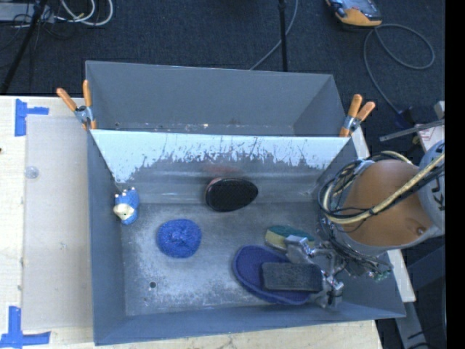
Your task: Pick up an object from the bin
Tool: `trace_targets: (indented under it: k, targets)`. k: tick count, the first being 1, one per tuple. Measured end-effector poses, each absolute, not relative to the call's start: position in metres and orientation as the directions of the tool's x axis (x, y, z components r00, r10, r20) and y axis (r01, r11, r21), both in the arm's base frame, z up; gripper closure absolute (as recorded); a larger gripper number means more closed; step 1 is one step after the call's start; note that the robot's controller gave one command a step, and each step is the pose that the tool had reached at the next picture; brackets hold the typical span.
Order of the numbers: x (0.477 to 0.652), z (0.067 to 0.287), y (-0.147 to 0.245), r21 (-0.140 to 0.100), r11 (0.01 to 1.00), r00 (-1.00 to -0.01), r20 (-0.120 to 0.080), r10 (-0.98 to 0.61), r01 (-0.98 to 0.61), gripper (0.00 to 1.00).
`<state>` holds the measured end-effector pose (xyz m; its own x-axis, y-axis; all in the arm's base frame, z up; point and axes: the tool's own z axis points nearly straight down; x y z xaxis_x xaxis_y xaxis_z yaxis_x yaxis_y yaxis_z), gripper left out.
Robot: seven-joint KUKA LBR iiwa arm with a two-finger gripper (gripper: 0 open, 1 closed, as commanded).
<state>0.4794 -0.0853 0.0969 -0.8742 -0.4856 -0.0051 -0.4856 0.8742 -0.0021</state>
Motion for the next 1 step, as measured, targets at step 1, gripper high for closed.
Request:
trace_targets:
  k: [1]
  targets:
    - [0.4856,0.0735,-0.0848,-0.001,0.757,-0.757,-0.004,-0.653,-0.653,1.0]
